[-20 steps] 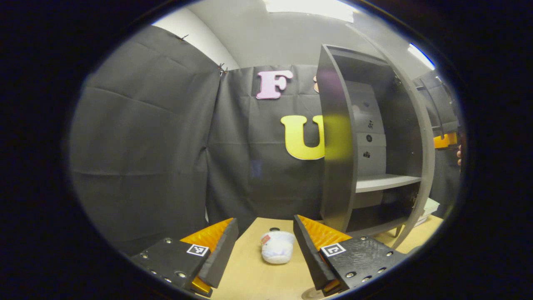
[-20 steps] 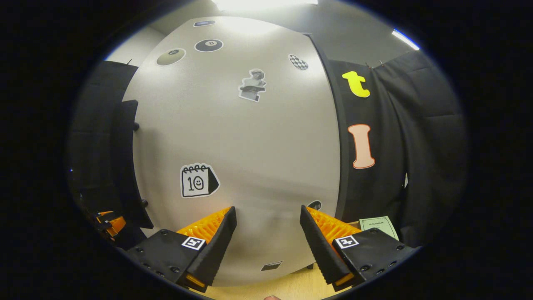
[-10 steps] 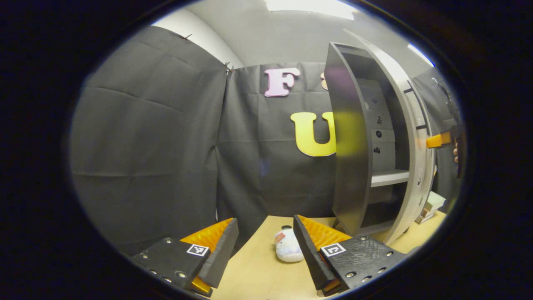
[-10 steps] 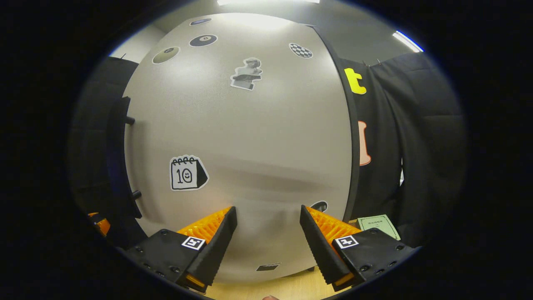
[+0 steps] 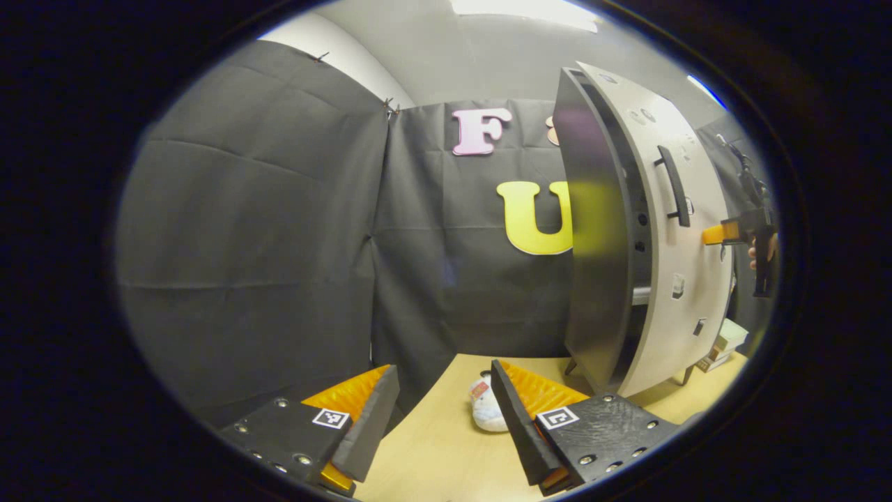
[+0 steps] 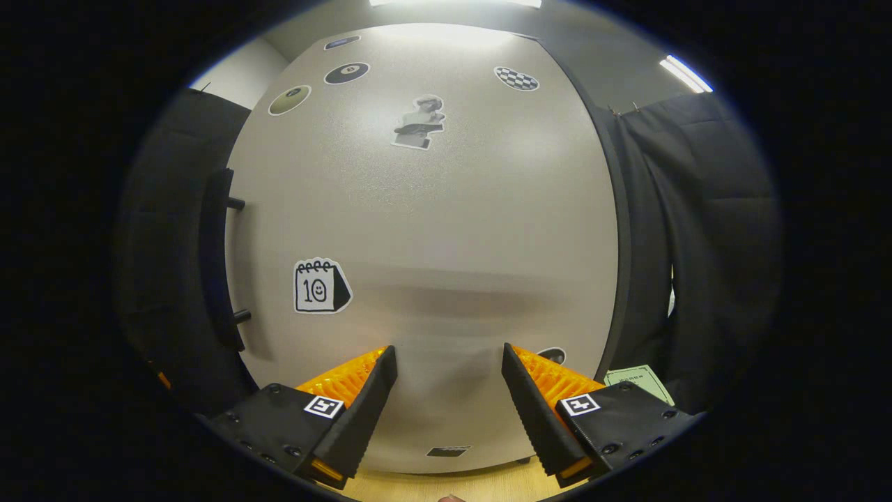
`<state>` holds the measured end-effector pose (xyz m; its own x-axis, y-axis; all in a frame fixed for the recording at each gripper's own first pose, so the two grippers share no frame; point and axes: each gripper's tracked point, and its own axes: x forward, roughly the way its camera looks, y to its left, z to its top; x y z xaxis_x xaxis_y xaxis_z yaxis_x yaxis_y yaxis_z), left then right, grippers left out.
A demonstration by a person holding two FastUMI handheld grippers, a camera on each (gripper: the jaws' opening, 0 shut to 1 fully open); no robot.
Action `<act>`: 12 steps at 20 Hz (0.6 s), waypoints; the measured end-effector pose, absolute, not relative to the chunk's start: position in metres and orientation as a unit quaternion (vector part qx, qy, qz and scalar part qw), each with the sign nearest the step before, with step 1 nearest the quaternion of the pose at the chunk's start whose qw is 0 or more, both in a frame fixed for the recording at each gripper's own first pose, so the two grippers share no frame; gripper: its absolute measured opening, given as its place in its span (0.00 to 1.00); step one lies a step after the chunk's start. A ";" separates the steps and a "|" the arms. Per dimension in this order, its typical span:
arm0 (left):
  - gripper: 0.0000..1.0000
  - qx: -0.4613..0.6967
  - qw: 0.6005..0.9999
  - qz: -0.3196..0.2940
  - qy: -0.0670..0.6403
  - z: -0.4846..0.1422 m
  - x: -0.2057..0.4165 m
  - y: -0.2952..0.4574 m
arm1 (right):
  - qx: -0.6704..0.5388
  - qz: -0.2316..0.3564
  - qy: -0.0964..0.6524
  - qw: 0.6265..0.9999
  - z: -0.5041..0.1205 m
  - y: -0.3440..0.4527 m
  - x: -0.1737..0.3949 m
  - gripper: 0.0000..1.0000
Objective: Open the cabinet door with the right hand, grasp the bottle in the cabinet with the left hand and place it on the coaster, then close the cabinet door with the right hand.
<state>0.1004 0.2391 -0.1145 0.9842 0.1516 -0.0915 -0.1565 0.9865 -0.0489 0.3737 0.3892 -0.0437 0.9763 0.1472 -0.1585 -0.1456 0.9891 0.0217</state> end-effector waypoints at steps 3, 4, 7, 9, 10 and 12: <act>0.80 -0.026 0.996 0.074 0.038 -0.106 0.101 0.234 | 0.009 0.075 0.079 0.994 -0.045 0.390 0.371 0.97; 0.80 -0.025 0.996 0.075 0.036 -0.104 0.101 0.230 | 0.014 0.081 0.080 0.993 -0.044 0.391 0.370 0.97; 0.80 -0.026 0.997 0.073 0.029 -0.086 0.096 0.215 | 0.030 0.102 0.062 0.992 -0.027 0.392 0.362 0.97; 0.80 -0.017 0.997 0.072 0.023 -0.074 0.089 0.202 | 0.023 0.113 0.045 0.992 -0.015 0.388 0.351 0.97; 0.80 -0.012 0.997 0.071 0.020 -0.066 0.084 0.196 | 0.018 0.116 0.040 0.992 -0.010 0.381 0.341 0.97; 0.80 -0.006 0.998 0.067 0.013 -0.051 0.077 0.178 | 0.010 0.125 0.034 0.991 0.001 0.366 0.320 0.97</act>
<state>0.0768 0.1777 -0.0508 0.9908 0.1328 -0.0270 -0.1331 0.9911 -0.0100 0.3203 0.3659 0.0009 0.9663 0.2492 -0.0643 -0.2478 0.9684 0.0290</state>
